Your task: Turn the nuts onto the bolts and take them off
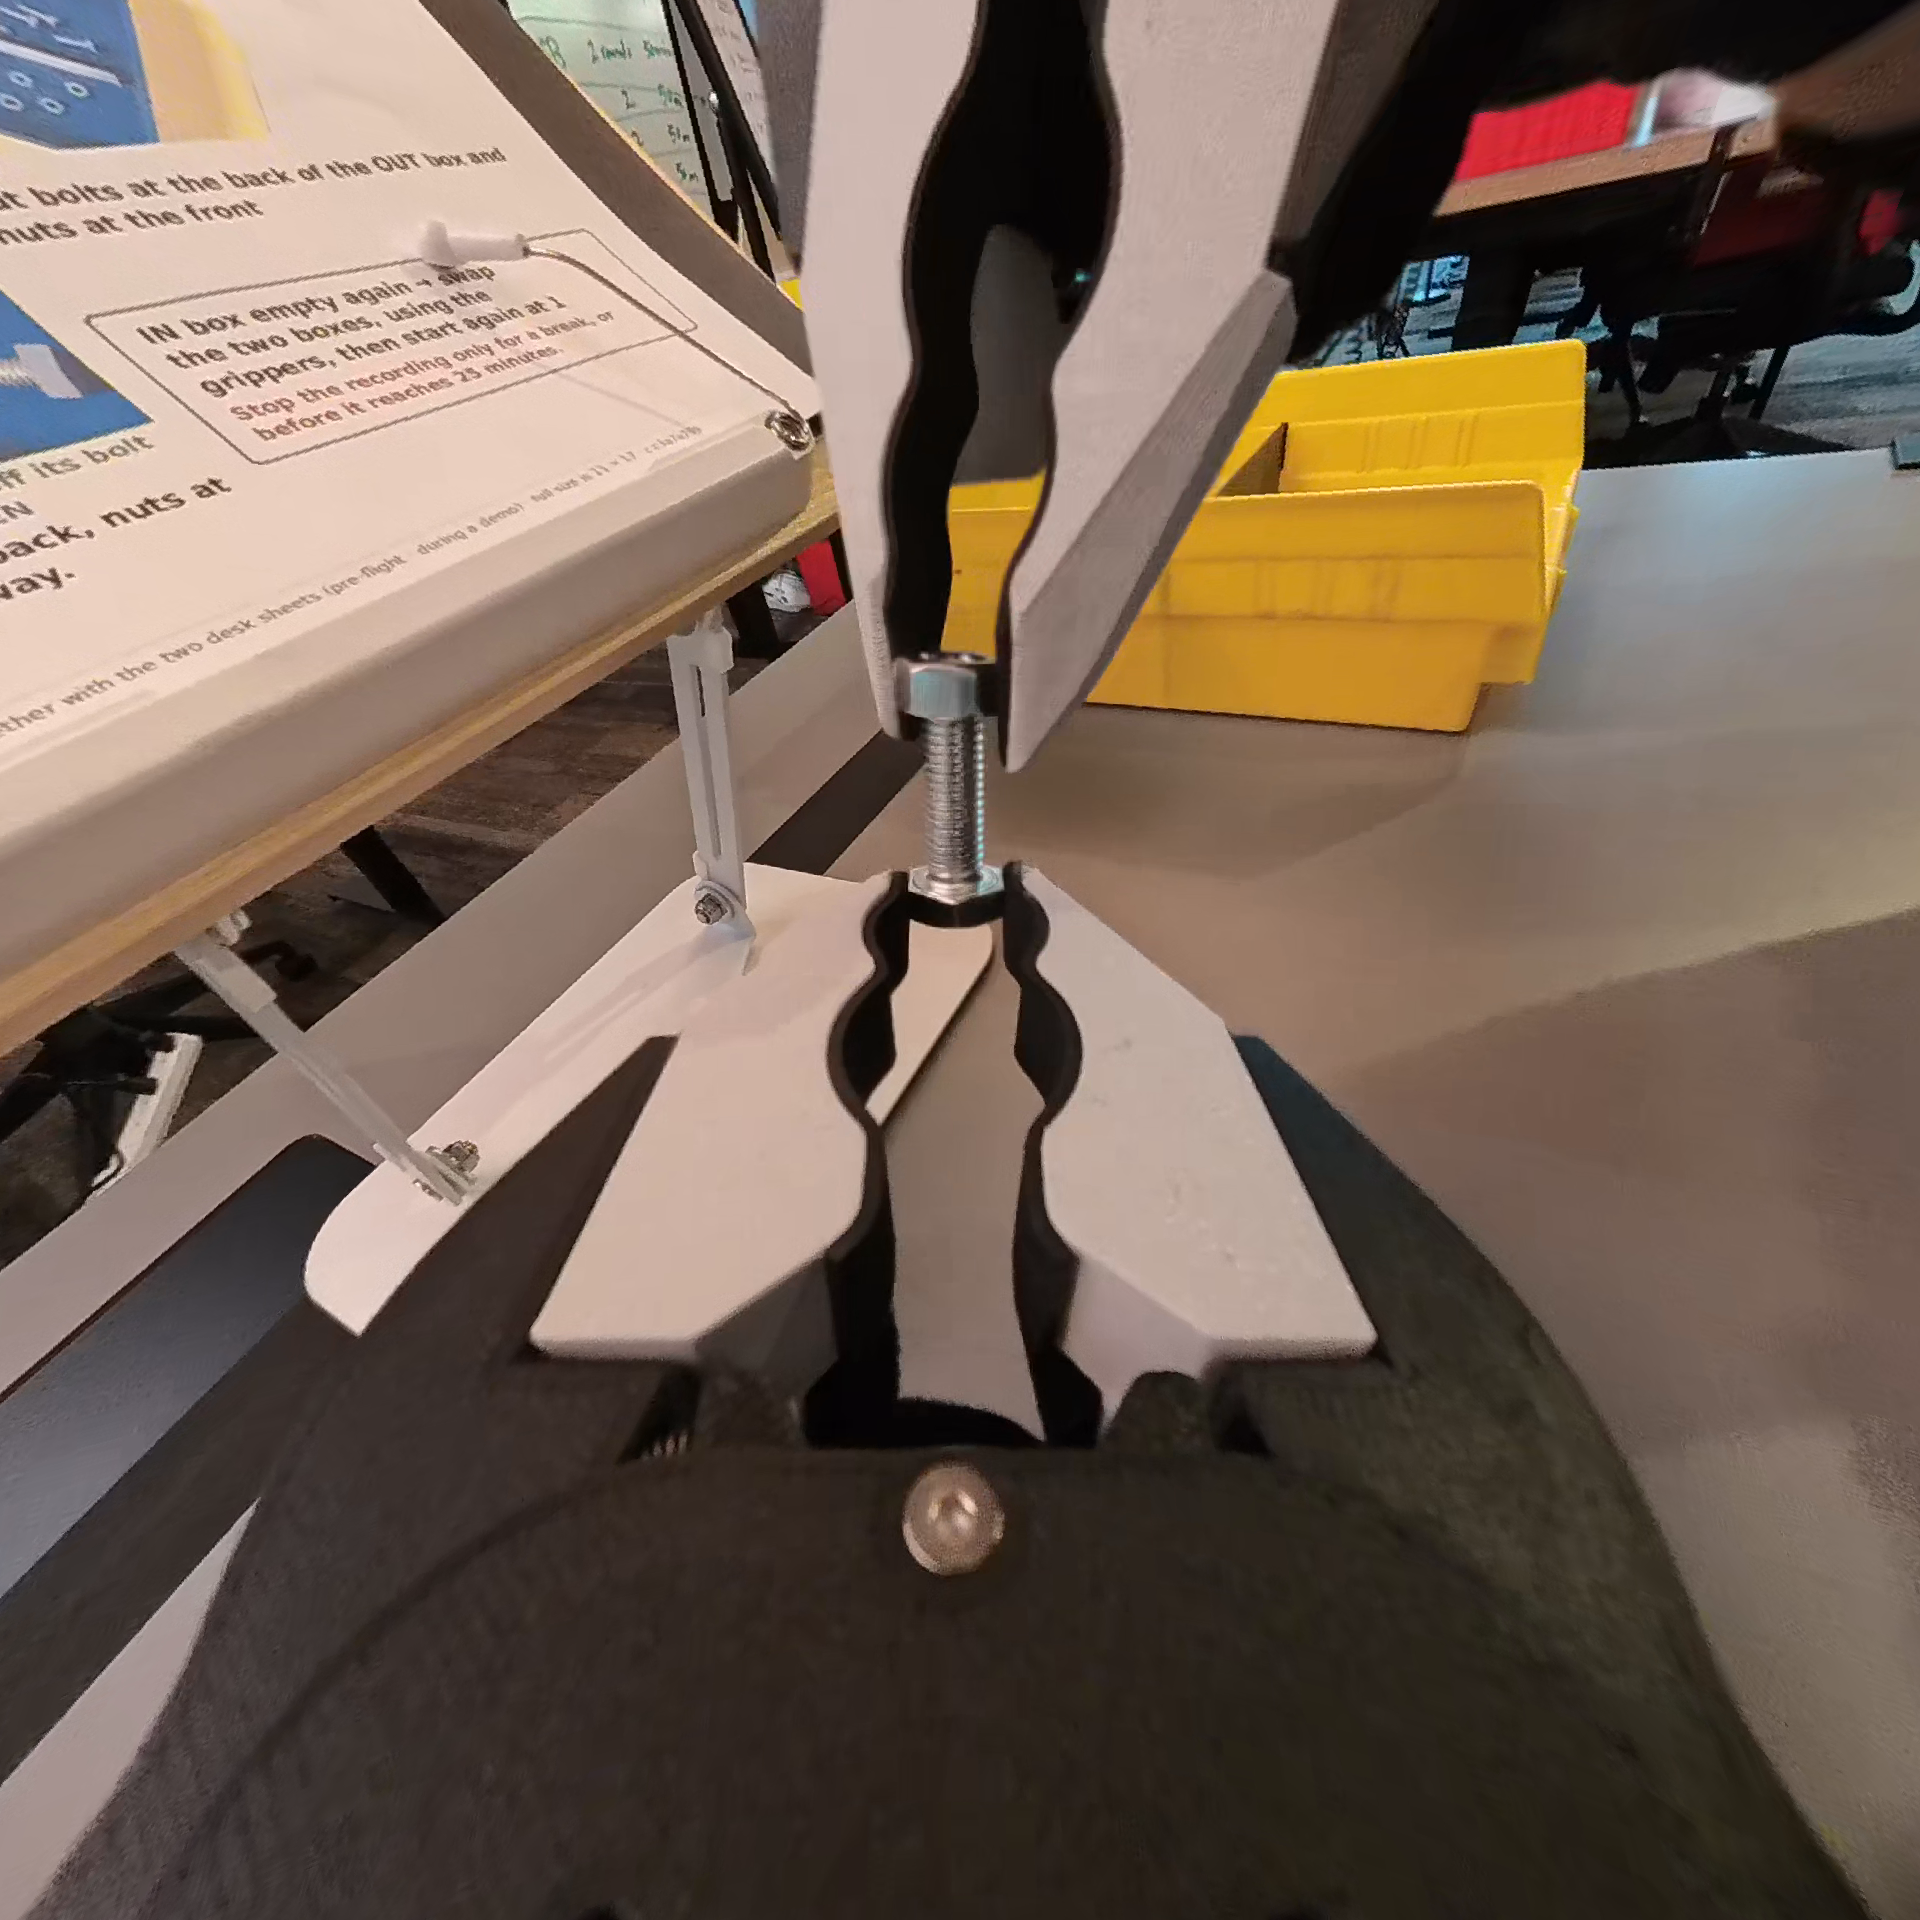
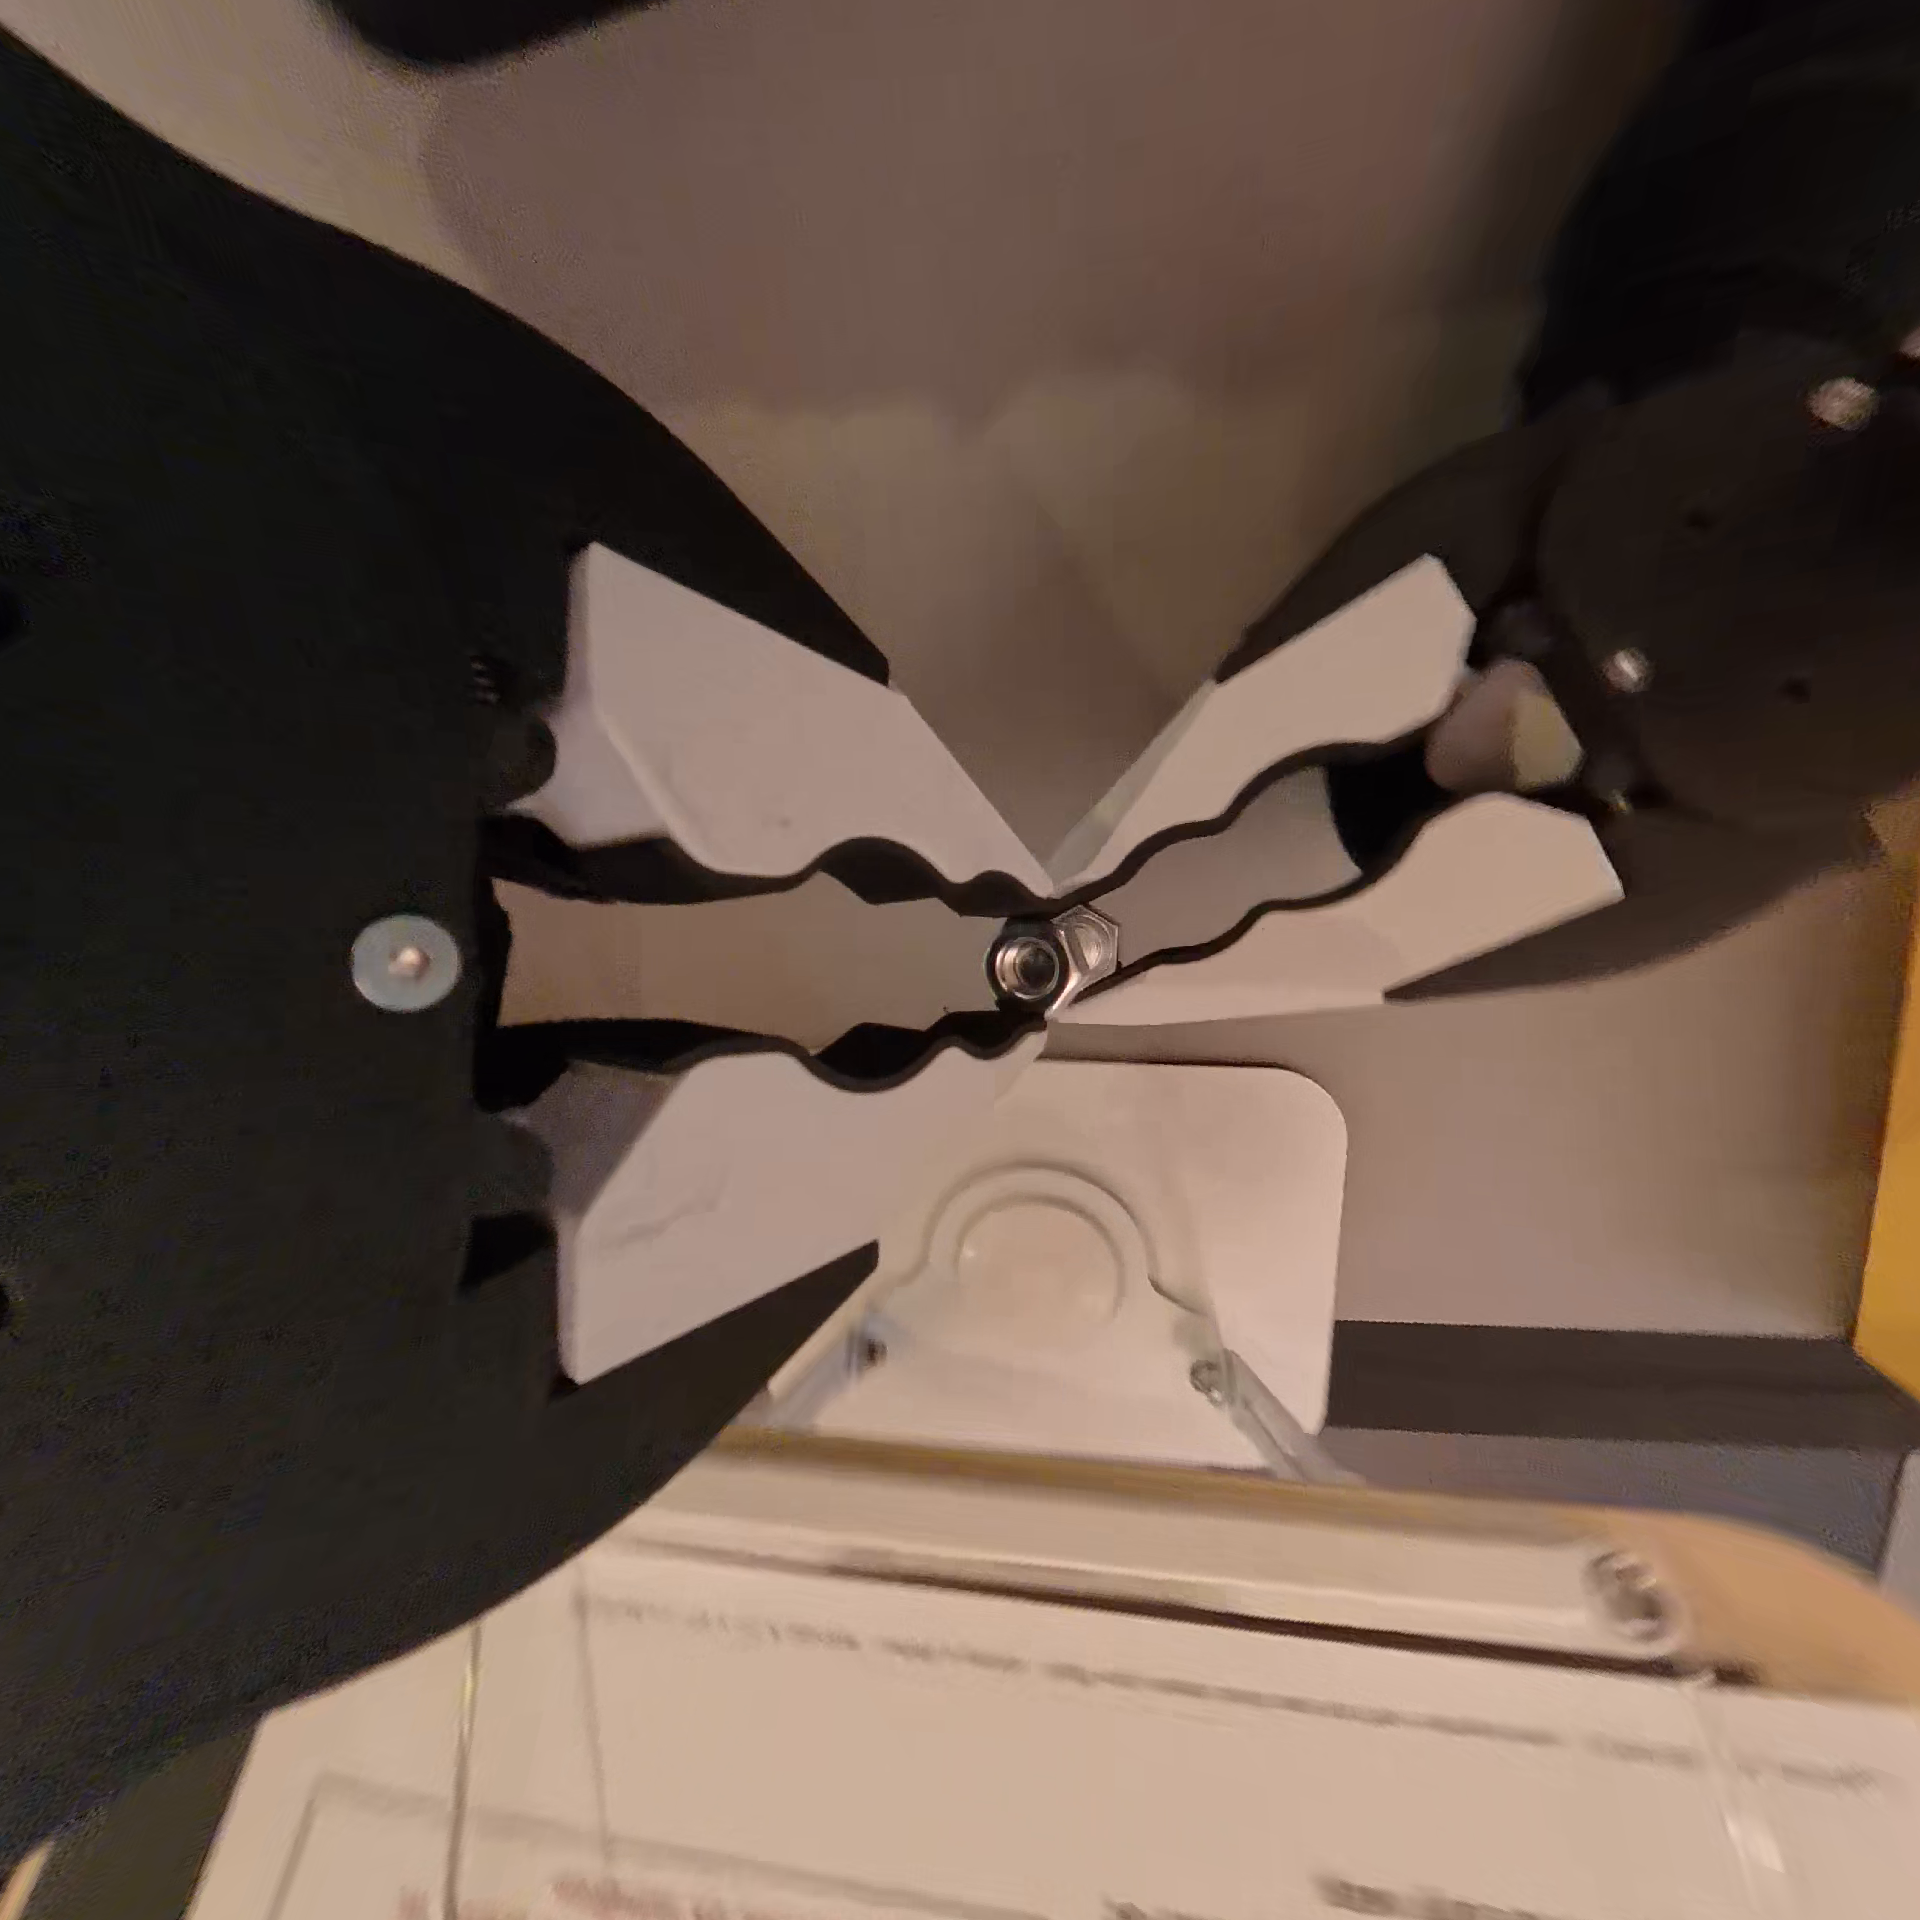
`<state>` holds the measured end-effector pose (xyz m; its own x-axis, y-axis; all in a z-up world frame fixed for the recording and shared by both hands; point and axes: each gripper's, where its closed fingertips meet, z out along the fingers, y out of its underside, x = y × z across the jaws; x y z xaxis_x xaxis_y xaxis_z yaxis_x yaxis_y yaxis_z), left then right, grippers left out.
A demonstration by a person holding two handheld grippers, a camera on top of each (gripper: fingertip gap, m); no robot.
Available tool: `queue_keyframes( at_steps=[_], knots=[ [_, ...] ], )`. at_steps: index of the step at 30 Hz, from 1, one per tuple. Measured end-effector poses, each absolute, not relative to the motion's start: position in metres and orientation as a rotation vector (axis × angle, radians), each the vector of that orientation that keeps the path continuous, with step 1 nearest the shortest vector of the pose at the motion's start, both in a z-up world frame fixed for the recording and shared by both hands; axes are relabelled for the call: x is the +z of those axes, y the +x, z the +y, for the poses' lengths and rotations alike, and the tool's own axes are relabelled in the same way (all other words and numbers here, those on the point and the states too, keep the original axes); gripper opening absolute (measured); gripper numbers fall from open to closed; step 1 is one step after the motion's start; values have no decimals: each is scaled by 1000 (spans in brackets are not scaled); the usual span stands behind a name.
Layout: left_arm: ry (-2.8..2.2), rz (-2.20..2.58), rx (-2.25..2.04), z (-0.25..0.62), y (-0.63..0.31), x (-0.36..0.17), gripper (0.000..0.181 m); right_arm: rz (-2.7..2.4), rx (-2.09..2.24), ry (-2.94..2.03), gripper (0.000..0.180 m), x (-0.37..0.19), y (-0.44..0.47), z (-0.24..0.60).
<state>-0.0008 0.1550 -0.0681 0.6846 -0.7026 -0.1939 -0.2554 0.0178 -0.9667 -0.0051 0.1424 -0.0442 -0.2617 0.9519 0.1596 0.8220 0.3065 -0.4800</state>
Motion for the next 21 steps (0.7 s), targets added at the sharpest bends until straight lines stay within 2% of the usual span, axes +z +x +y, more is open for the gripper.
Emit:
queue_keyframes(
  at_steps=[5,10,21],
  knots=[
    [-1539,841,-497,149,5,-64,16,-2481,-45,-1071,16,-40,1,141],
    [-1532,856,-591,143,6,-64,16,-2556,-438,-688,15,-37,0,145],
    [-1522,829,-599,144,5,-60,16,-2381,-216,-928,16,-21,4,150]
  ],
)
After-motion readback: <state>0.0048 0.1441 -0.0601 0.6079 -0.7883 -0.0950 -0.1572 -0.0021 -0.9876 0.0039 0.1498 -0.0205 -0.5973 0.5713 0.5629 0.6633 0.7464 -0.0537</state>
